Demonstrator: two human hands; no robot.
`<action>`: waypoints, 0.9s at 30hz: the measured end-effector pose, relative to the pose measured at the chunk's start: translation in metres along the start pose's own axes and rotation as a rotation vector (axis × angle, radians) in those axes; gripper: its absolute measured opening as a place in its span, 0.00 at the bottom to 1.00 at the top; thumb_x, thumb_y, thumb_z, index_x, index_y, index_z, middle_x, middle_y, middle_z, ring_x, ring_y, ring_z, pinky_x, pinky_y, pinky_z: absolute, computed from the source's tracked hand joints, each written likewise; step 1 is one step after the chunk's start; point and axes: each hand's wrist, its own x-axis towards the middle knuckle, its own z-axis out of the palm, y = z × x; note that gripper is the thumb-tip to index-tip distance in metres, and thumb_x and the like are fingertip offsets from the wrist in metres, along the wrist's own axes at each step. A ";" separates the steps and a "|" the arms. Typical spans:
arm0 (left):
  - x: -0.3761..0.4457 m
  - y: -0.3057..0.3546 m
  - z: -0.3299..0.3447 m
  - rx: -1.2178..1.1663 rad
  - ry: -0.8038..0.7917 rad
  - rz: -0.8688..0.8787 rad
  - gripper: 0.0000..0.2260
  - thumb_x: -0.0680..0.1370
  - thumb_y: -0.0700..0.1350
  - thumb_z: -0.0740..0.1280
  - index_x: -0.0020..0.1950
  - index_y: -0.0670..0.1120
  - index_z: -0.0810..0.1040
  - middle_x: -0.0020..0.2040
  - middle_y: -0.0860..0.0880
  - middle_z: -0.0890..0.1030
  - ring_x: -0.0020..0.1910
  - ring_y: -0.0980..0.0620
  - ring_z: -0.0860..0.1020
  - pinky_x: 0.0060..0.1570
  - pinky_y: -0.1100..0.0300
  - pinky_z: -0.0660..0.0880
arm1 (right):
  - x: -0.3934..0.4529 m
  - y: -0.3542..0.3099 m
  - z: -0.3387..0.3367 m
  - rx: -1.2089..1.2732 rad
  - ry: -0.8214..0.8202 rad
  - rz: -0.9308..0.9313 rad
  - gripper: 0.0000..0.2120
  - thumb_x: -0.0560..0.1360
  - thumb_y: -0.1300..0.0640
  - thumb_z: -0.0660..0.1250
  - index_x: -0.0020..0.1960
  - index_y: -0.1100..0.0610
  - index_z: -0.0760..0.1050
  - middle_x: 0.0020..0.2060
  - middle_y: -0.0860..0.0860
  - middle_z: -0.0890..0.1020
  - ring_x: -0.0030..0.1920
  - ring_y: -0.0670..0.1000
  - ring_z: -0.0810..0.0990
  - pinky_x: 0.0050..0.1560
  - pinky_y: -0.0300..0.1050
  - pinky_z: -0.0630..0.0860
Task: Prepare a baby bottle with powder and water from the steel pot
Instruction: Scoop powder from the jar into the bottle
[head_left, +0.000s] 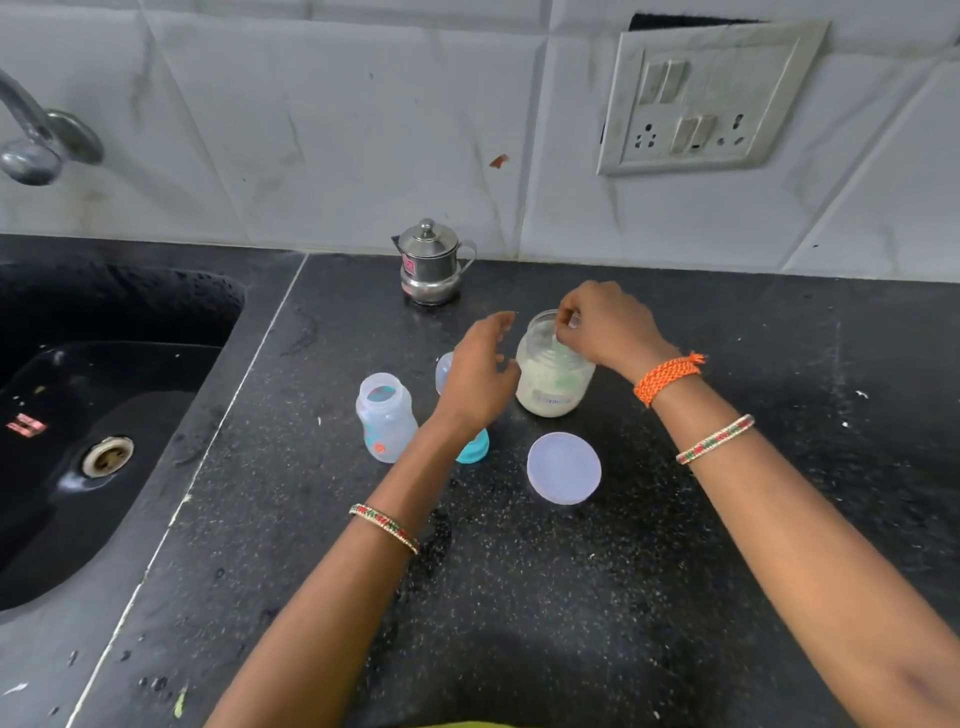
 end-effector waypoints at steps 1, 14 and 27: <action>0.001 -0.001 0.000 0.011 -0.016 -0.004 0.26 0.74 0.30 0.62 0.71 0.41 0.65 0.69 0.44 0.70 0.67 0.50 0.69 0.60 0.60 0.71 | 0.000 0.000 0.001 -0.017 0.014 -0.013 0.08 0.77 0.56 0.64 0.50 0.57 0.80 0.54 0.55 0.81 0.52 0.57 0.80 0.45 0.47 0.72; 0.005 -0.002 0.002 0.139 -0.098 0.016 0.24 0.76 0.40 0.68 0.71 0.45 0.67 0.69 0.45 0.71 0.63 0.49 0.73 0.56 0.65 0.70 | -0.006 -0.002 -0.011 -0.064 0.108 -0.100 0.06 0.76 0.56 0.66 0.48 0.56 0.80 0.51 0.53 0.80 0.53 0.55 0.77 0.41 0.44 0.66; 0.001 -0.004 0.006 0.150 -0.123 0.025 0.27 0.74 0.43 0.71 0.71 0.46 0.67 0.69 0.45 0.71 0.66 0.49 0.71 0.64 0.52 0.71 | -0.022 0.007 -0.025 0.035 0.107 0.001 0.06 0.72 0.53 0.73 0.45 0.56 0.82 0.51 0.51 0.81 0.57 0.55 0.76 0.56 0.56 0.72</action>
